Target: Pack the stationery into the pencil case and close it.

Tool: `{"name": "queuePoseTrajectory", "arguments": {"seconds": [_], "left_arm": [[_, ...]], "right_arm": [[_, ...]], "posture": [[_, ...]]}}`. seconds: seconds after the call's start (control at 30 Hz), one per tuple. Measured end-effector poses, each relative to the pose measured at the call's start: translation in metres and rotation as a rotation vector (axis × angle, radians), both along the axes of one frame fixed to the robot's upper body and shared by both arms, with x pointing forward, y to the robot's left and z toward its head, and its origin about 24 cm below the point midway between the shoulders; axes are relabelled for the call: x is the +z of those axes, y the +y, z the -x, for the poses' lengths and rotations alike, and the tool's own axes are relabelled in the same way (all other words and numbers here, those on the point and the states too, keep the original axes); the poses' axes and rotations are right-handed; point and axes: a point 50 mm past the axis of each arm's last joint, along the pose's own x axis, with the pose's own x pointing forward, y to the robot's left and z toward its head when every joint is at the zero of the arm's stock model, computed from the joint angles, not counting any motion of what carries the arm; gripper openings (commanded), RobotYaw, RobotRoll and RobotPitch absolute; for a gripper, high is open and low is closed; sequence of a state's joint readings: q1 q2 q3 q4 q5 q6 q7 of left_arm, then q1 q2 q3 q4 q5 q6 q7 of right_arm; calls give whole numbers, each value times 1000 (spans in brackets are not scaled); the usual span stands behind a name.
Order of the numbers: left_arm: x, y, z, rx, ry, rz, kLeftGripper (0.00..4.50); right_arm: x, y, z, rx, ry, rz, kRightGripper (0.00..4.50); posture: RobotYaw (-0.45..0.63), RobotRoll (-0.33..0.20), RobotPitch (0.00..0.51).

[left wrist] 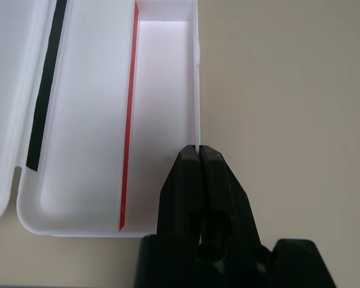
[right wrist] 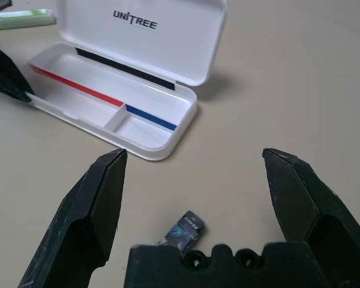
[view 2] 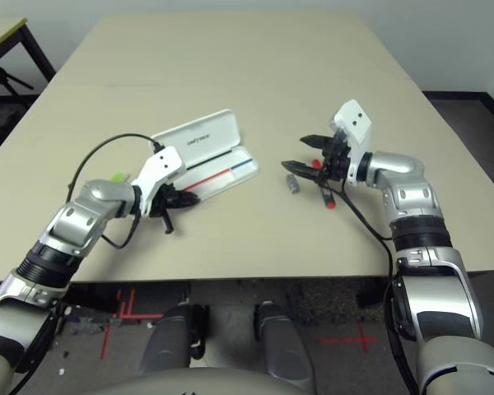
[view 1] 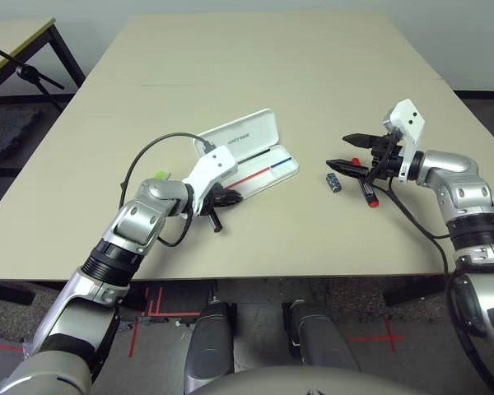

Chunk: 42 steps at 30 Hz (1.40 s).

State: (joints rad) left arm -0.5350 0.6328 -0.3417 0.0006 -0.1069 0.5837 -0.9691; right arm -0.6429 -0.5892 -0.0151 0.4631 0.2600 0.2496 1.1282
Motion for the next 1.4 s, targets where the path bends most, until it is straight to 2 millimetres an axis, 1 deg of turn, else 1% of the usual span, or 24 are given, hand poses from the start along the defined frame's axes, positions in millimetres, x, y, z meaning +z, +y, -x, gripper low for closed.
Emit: {"name": "queuePoseTrajectory", "arguments": {"seconds": [0.07,0.2,0.3,0.47,0.77,0.97,1.4], "left_arm": [[6,4,3,-58,-27,-32,26],[16,5,12,-204,-75,-58,26],[16,6,20,-274,-74,-59,26],[15,8,28,-343,-77,-41,26],[12,11,30,-361,-77,-40,26],[3,17,30,-343,-48,-42,26],[-6,21,28,-374,-37,-74,26]], "right_arm": [[1,0,4,27,21,-2,4500],[3,3,13,100,69,-3,4500],[1,8,19,154,106,2,4500],[2,8,23,188,131,29,4500],[2,9,32,264,180,83,4500],[3,10,33,274,182,86,4500],[1,15,34,304,195,105,4500]], "posture": [[11,0,87],[15,0,85],[17,0,87],[25,0,90],[25,0,91],[24,0,94],[25,0,104]]}}
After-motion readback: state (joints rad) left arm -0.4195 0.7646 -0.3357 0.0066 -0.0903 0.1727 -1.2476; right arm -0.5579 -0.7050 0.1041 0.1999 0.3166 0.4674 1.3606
